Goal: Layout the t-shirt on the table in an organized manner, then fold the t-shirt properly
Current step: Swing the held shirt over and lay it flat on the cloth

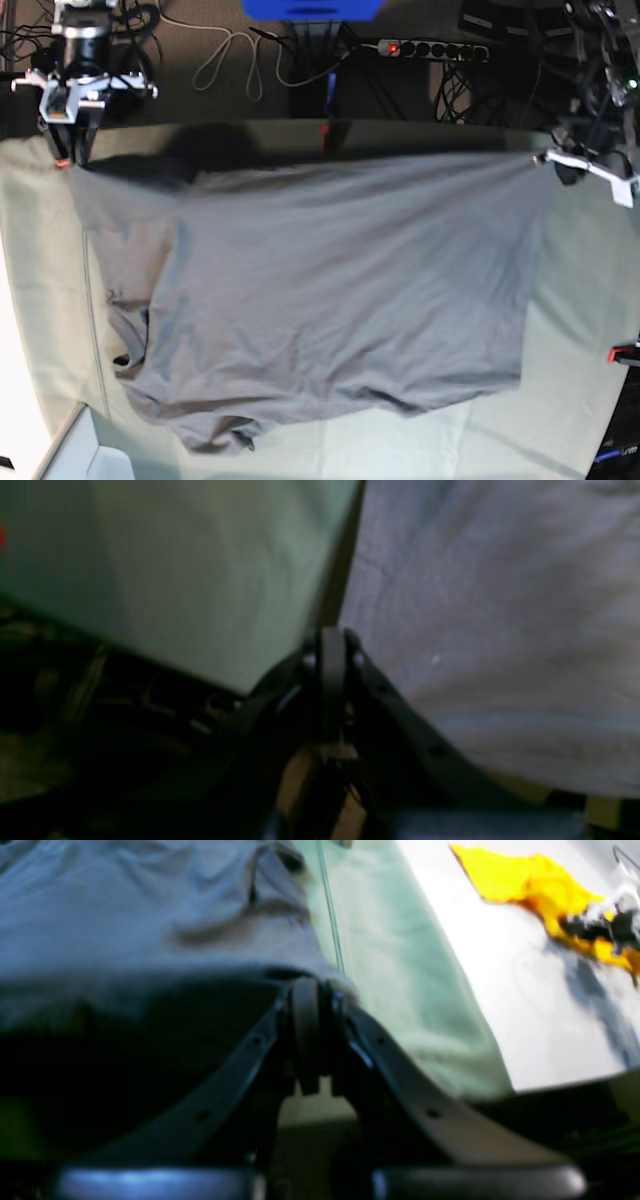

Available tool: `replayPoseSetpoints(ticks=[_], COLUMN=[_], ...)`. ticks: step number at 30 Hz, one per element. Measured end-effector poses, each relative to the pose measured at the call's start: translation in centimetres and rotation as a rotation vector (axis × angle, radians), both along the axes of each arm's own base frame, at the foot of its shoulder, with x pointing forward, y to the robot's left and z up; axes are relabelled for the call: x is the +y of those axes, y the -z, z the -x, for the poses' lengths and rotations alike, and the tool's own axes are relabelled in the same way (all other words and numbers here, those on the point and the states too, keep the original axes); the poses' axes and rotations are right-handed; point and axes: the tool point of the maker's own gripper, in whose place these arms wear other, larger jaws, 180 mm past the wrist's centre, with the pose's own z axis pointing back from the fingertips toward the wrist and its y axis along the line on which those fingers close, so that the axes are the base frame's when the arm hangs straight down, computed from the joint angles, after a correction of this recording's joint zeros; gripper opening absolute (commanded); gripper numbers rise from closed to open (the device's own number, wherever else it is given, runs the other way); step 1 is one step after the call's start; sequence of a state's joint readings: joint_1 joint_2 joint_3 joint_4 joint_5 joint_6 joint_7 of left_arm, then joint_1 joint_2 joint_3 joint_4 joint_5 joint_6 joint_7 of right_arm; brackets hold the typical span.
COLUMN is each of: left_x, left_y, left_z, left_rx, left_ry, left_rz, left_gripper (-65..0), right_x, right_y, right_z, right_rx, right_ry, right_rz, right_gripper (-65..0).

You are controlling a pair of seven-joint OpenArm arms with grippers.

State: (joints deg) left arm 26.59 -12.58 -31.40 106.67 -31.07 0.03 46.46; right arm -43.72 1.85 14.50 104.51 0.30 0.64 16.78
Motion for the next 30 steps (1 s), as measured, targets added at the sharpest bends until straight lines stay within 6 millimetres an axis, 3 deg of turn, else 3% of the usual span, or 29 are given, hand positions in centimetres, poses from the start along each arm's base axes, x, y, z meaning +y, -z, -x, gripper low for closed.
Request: replayPoseSetpoints(ticks=[3,6,9,13,17,21,25,27,30], left_x=[-0.6,-0.7,-0.7,-0.5,-0.6,-0.5,0.0,0.2,0.4], left_y=[-1.8,-1.4,-0.7,-1.1,-0.4,-0.5,0.6,1.2,1.2], left_z=[0.3,1.7,2.3,2.2,3.4,3.3,3.7,4.1,2.9], left_rx=[-0.051,-0.008,0.026,0.008,0.045,0.041,0.069,0.088,0.071], left_ry=[0.033,0.041,0.036,0.039,0.038,0.039,0.025,0.016,0.005], left_rz=[-0.028,-0.036,-0.034,-0.043,-0.037,-0.046,-0.037,-0.03,-0.023], left_gripper=[-65.0,-65.0,-65.0,-65.0,-65.0,-65.0,-65.0,-65.0,-65.0], right_x=[0.2,0.1,0.0,0.2,0.2,0.3,0.1,0.1,0.1], right_y=[-1.4,-2.0,-0.7,-0.4,0.7,1.2,3.1,3.3,3.0], right_z=[1.1,2.6,4.0,4.7,7.1,8.3,9.4,9.3,7.6], right_rx=[-0.06,-0.093,-0.057,-0.084,-0.07,-0.095,-0.049,-0.049,-0.096], right_ry=[-0.027,-0.024,-0.015,-0.027,-0.038,-0.043,-0.033,-0.029,-0.028], right_rz=[0.03,0.047,0.039,0.045,0.053,0.056,0.045,0.043,0.043], right_gripper=[-65.0,-65.0,-65.0,-65.0,-65.0,-65.0,-65.0,-65.0,-65.0])
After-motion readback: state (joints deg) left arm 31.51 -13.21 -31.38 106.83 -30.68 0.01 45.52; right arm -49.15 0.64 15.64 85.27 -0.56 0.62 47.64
